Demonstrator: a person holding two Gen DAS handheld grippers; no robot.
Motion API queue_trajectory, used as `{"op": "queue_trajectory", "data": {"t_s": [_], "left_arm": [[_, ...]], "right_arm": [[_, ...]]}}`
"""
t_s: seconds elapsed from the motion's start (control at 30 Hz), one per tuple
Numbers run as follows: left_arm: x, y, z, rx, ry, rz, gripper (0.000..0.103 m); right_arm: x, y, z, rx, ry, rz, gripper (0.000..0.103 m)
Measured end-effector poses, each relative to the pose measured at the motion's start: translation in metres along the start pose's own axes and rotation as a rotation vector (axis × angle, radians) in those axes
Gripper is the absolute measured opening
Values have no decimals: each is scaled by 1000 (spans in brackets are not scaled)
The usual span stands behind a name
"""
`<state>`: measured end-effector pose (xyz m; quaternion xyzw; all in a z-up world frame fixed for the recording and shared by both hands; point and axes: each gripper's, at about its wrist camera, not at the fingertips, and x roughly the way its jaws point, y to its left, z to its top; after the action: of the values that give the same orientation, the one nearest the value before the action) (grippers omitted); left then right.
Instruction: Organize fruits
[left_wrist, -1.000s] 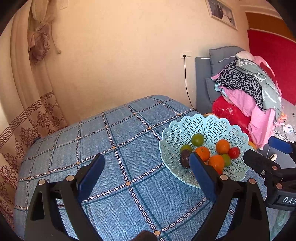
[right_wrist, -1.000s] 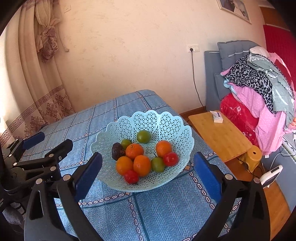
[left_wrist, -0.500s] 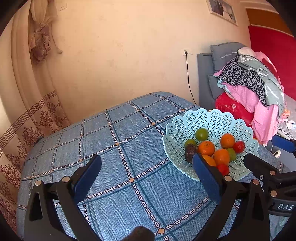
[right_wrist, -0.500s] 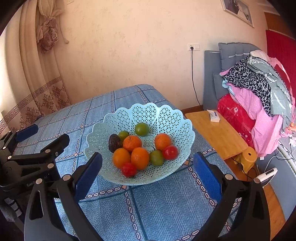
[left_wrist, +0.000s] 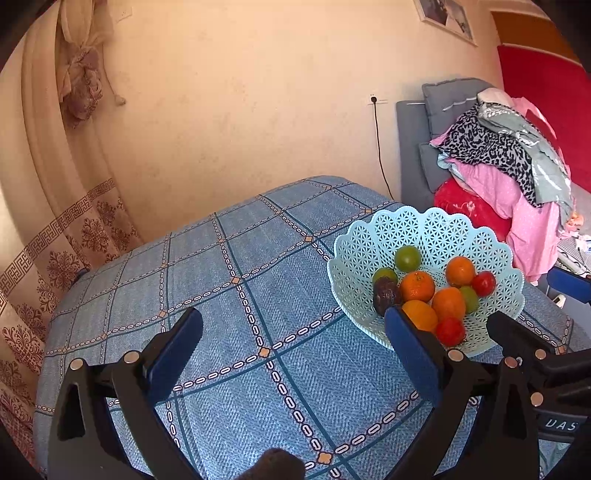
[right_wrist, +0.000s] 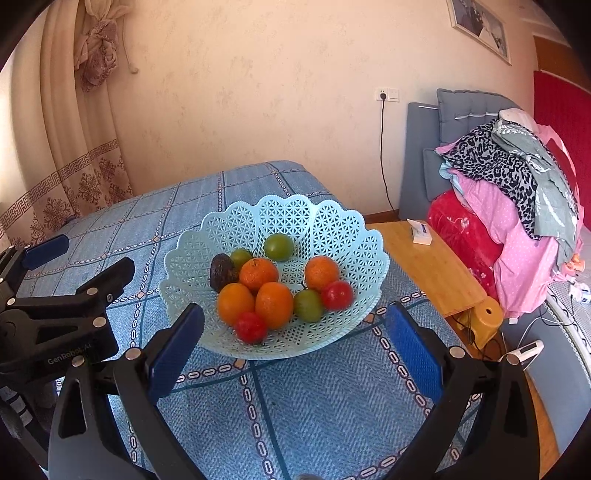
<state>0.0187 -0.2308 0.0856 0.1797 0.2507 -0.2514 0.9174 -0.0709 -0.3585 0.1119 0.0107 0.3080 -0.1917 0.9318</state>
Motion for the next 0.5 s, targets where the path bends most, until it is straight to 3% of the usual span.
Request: {"op": "queue_trajectory", "data": {"t_s": [0.5], "left_arm": [[10, -8, -5, 31, 27, 22, 98]], "right_arm": [[7, -2, -4, -5, 14, -8, 100]]}}
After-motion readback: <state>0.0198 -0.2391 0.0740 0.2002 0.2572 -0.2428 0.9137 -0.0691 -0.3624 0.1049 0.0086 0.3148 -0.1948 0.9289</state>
